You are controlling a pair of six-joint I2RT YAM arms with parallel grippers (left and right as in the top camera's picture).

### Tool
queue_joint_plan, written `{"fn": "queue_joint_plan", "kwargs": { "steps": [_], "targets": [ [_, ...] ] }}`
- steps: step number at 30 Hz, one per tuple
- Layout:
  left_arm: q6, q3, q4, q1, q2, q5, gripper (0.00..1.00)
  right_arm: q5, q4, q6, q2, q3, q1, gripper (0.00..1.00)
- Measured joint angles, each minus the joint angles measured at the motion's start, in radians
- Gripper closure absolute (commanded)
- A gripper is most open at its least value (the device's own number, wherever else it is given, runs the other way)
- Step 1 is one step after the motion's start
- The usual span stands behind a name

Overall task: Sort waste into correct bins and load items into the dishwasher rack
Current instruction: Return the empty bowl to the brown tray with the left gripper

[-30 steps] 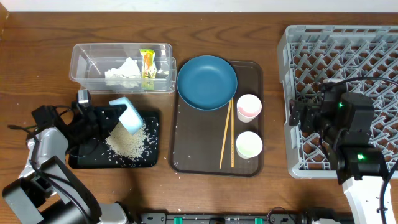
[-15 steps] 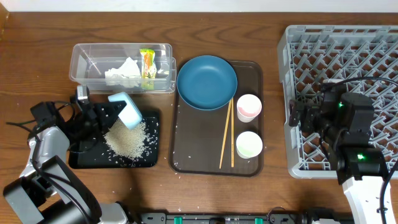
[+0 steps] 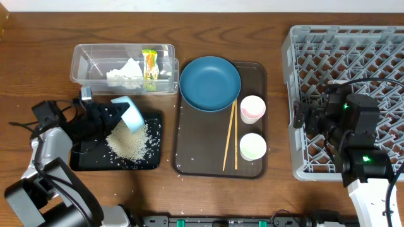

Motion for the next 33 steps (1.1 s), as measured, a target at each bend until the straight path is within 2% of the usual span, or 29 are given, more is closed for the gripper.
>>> {"fn": "queue_joint_plan", "kwargs": {
  "steps": [4,8,15,20,24,31,33],
  "targets": [
    [0.001,0.000,0.020,-0.072,-0.039,-0.010,0.94,0.000,0.000,0.000,0.000,0.000,0.000,0.02],
    [0.001,0.002,0.026,-0.208,-0.154,-0.114,0.94,0.000,0.000,0.000,0.000,0.000,0.000,0.02],
    [0.002,0.012,0.028,-0.616,-0.298,-0.451,0.94,0.000,0.000,0.000,0.000,0.000,0.000,0.02],
    [0.005,0.014,0.030,-0.907,-0.252,-0.726,0.94,0.000,0.000,0.000,0.000,0.000,0.000,0.03],
    [0.005,0.014,0.035,-1.058,-0.173,-0.903,0.94,0.000,0.000,0.000,0.000,0.000,0.000,0.03],
    [0.009,0.016,0.091,-1.172,-0.057,-1.083,0.93,0.000,0.000,0.000,0.000,0.000,0.000,0.03],
    [0.014,0.022,0.109,-1.184,-0.042,-1.104,0.83,0.000,0.000,0.000,0.000,0.000,0.000,0.03]
  ]
}}
